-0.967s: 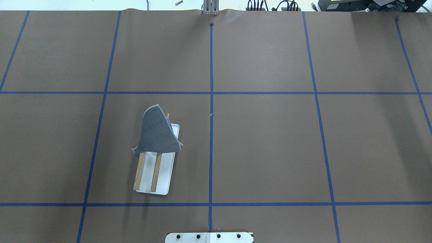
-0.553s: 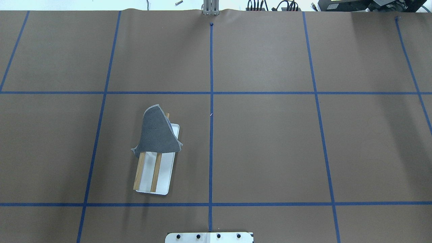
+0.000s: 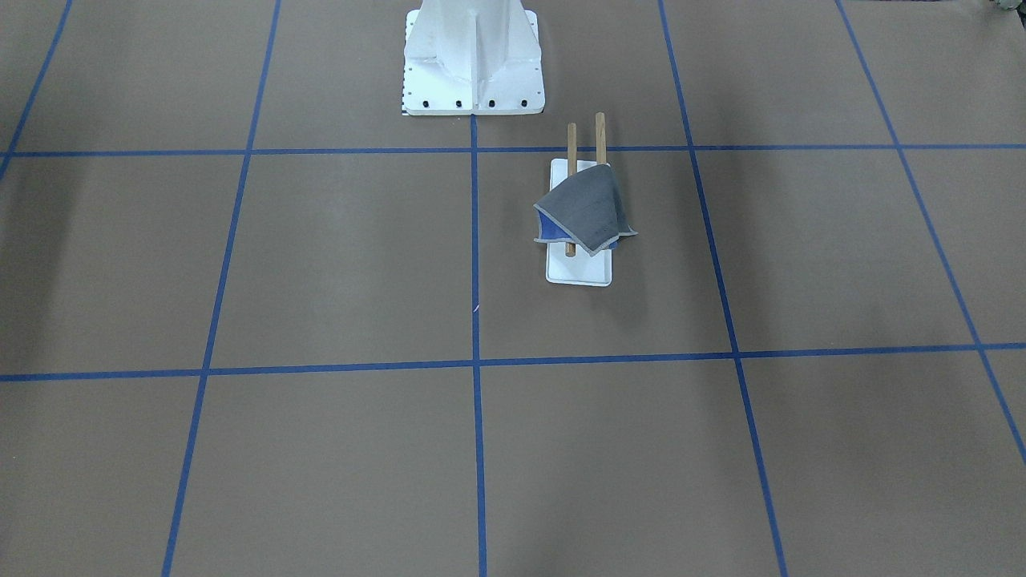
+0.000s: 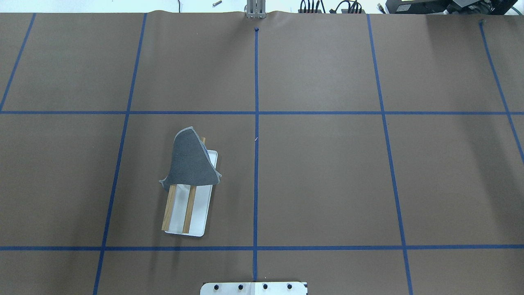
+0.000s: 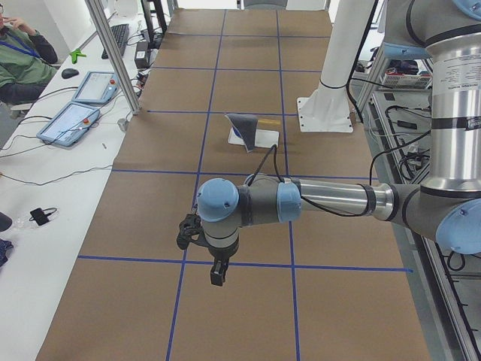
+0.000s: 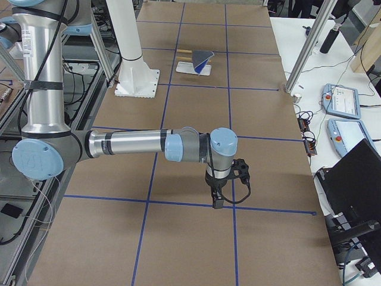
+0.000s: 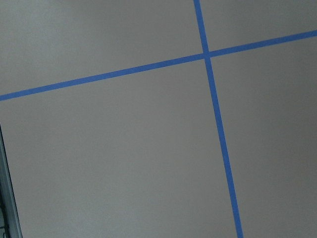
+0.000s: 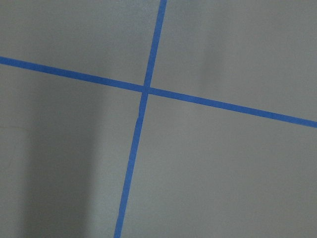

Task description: Hang towel on rack

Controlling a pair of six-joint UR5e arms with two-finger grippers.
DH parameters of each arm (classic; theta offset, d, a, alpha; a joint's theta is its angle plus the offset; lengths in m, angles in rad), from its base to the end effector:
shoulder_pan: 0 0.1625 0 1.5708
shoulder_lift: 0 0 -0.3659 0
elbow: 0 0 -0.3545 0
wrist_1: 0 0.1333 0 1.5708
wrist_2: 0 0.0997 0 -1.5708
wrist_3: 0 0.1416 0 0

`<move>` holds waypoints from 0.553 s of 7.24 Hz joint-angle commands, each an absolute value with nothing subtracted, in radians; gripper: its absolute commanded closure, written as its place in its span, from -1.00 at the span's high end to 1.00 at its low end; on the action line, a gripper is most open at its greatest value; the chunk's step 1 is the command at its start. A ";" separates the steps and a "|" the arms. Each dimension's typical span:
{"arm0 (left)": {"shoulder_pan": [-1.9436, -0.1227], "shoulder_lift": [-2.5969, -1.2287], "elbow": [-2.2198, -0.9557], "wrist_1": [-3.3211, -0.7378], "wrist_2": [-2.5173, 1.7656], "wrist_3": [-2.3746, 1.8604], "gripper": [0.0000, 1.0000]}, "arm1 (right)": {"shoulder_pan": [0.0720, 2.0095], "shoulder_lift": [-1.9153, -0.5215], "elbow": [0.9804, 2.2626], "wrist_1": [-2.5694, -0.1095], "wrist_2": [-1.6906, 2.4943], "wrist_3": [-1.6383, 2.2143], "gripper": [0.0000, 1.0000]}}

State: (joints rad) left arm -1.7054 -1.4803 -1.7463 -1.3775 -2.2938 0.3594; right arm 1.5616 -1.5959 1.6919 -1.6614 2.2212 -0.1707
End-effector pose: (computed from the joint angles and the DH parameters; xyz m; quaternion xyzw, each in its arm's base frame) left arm -0.0940 -0.3988 0.6131 0.0373 0.3548 0.0857 0.9302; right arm 0.0435 -0.4444 0.6065 0.0283 -0.3182 -0.0860 0.9437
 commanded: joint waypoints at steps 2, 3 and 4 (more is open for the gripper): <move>-1.651 -1.480 -1.744 -1.379 -2.296 0.359 0.98 | 1.562 -1.597 1.692 -1.661 2.221 -0.172 1.00; -1.644 -1.480 -1.741 -1.379 -2.296 0.359 0.98 | 1.562 -1.597 1.692 -1.661 2.221 -0.172 1.00; -1.638 -1.480 -1.732 -1.379 -2.298 0.359 0.98 | 1.562 -1.597 1.692 -1.661 2.221 -0.172 1.00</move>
